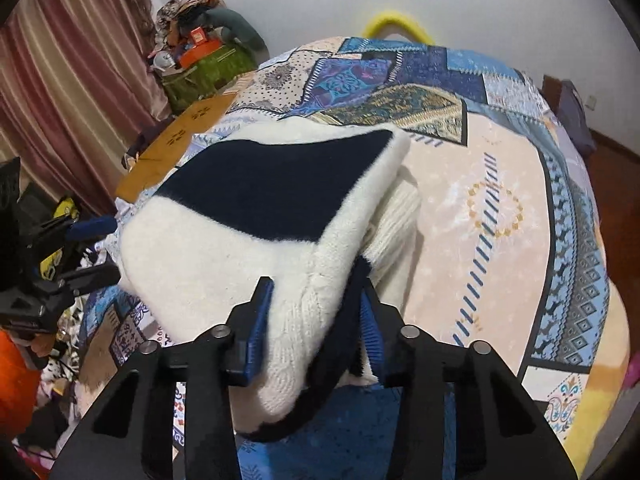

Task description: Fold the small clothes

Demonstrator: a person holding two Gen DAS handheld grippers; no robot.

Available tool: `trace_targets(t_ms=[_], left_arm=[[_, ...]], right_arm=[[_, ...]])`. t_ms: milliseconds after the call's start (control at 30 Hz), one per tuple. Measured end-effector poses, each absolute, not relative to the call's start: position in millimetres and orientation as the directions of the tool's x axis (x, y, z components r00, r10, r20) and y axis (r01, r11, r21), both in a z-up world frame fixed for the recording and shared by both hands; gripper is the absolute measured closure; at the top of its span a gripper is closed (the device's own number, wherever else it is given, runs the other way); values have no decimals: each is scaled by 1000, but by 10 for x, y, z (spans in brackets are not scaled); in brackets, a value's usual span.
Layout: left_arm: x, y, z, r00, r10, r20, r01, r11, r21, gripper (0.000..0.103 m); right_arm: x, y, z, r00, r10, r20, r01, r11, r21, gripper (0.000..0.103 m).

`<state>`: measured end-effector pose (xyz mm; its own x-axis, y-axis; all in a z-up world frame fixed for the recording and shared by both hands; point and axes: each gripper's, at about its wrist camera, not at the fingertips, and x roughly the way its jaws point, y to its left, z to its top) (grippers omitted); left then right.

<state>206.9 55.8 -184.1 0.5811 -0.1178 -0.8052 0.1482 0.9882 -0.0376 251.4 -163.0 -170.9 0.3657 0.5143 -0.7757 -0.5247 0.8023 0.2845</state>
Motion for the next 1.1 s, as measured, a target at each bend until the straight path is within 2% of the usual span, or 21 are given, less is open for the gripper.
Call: trace_targets(t_ms=[100, 200, 267, 433, 467, 500, 533, 633, 767, 933, 1000, 1100], left_arm=[[2119, 597, -1991, 558, -70, -827, 118, 993, -5, 26], [2147, 727, -2036, 562, -99, -821, 68, 995, -73, 26], [2137, 765, -2049, 569, -85, -818, 49, 996, -70, 26], [2116, 893, -2228, 524, -36, -851, -10, 999, -49, 28], [2117, 926, -2282, 511, -15, -859, -29, 999, -35, 36], [2125, 971, -2360, 489, 32, -872, -62, 998, 2, 53], [2143, 1047, -2450, 462, 81, -883, -107, 994, 35, 59], [2138, 1302, -2470, 451, -18, -893, -151, 984, -96, 59], [2098, 1299, -2335, 480, 22, -877, -116, 993, -39, 59], [2132, 1154, -2009, 546, 26, -837, -35, 999, 7, 58], [2191, 1085, -1830, 586, 9, -810, -6, 1000, 8, 48], [2329, 998, -1610, 631, -31, -775, 34, 999, -12, 44]], right_arm=[[2484, -1565, -1691, 384, 499, -777, -540, 804, 249, 72], [2483, -1565, -1652, 395, 502, -770, -544, 803, 245, 78], [2467, -1568, -1598, 408, 501, -763, -553, 801, 230, 80], [2474, -1554, -1490, 427, 501, -753, -570, 796, 206, 83], [2474, -1549, -1478, 431, 499, -752, -573, 795, 199, 83], [2468, -1553, -1466, 434, 500, -750, -574, 795, 197, 83], [2461, -1560, -1463, 437, 496, -751, -573, 797, 193, 83], [2488, -1617, -1543, 441, 473, -763, -556, 811, 182, 83], [2494, -1667, -1701, 402, 475, -783, -548, 810, 210, 73], [2484, -1729, -1549, 427, 481, -766, -538, 816, 213, 66], [2463, -1738, -1418, 462, 473, -750, -540, 821, 185, 64], [2455, -1739, -1236, 513, 465, -721, -545, 826, 145, 62]])
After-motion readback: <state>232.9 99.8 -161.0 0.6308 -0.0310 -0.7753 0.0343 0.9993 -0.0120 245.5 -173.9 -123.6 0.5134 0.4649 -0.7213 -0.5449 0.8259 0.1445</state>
